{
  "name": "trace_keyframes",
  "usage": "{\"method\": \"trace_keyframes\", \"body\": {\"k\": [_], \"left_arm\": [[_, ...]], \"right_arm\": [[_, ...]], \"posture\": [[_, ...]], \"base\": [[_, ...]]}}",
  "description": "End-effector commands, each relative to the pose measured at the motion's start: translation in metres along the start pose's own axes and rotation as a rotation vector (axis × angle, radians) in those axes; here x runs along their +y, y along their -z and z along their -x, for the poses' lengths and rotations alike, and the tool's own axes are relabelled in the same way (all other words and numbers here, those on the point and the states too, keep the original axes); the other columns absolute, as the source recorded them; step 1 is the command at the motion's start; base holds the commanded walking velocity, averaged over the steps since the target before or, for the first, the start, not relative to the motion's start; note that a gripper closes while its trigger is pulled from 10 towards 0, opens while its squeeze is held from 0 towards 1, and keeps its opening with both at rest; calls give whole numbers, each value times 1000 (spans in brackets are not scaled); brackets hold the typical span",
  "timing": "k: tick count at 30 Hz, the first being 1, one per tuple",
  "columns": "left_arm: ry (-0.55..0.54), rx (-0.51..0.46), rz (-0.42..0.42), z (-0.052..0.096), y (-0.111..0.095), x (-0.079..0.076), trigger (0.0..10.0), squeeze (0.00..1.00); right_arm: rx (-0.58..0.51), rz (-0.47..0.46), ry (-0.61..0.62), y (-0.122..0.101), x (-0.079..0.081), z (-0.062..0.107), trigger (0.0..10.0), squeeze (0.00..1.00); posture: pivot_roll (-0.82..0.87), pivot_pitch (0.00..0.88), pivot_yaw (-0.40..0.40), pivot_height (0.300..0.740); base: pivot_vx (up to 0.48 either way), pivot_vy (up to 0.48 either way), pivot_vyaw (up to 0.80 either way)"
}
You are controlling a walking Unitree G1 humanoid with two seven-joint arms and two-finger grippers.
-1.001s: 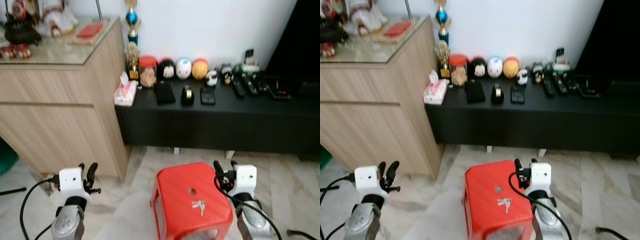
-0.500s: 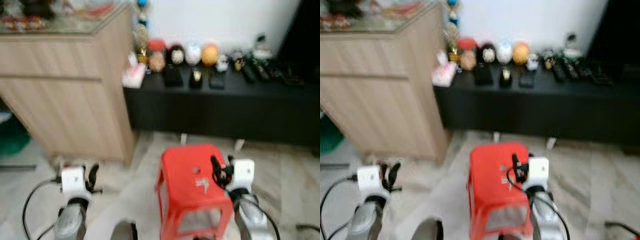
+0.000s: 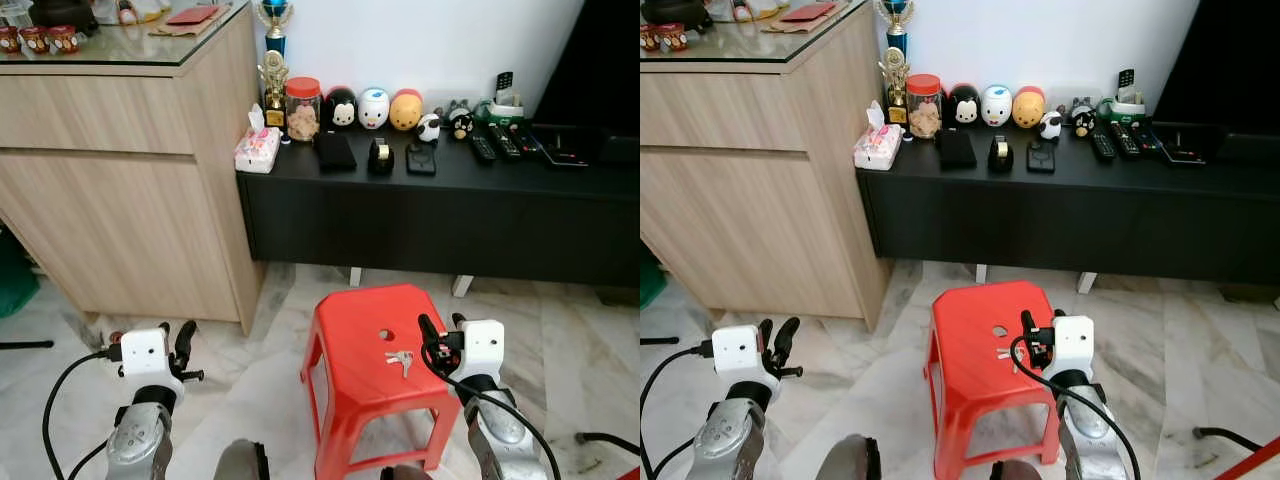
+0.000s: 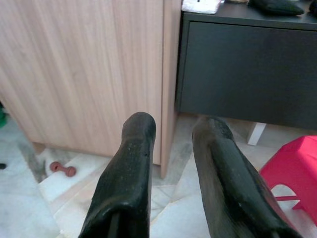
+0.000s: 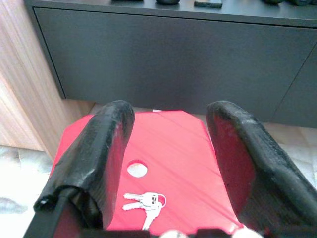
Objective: Hang keys on a hook
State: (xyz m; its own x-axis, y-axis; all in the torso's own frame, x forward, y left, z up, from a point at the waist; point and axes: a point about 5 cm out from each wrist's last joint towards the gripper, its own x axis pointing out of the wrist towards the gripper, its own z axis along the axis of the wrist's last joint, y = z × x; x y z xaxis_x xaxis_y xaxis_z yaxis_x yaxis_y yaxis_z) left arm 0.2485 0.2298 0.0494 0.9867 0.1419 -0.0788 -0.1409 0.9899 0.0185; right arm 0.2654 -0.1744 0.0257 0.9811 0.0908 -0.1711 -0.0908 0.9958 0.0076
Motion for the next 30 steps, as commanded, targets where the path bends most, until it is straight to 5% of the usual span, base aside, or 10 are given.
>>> {"method": "trace_keyframes", "body": {"k": [1, 30], "left_arm": [[5, -17, 6, -3, -5, -2, 10000, 0], [28, -14, -6, -8, -7, -8, 10000, 0]], "right_arm": [[-18, 10, -6, -7, 1, -3, 10000, 0], [15, 5, -36, -3, 10, -6, 10000, 0]], "posture": [[-80, 0, -24, 618], [-75, 0, -23, 600]], "base": [[0, 0, 0], [0, 0, 0]]}}
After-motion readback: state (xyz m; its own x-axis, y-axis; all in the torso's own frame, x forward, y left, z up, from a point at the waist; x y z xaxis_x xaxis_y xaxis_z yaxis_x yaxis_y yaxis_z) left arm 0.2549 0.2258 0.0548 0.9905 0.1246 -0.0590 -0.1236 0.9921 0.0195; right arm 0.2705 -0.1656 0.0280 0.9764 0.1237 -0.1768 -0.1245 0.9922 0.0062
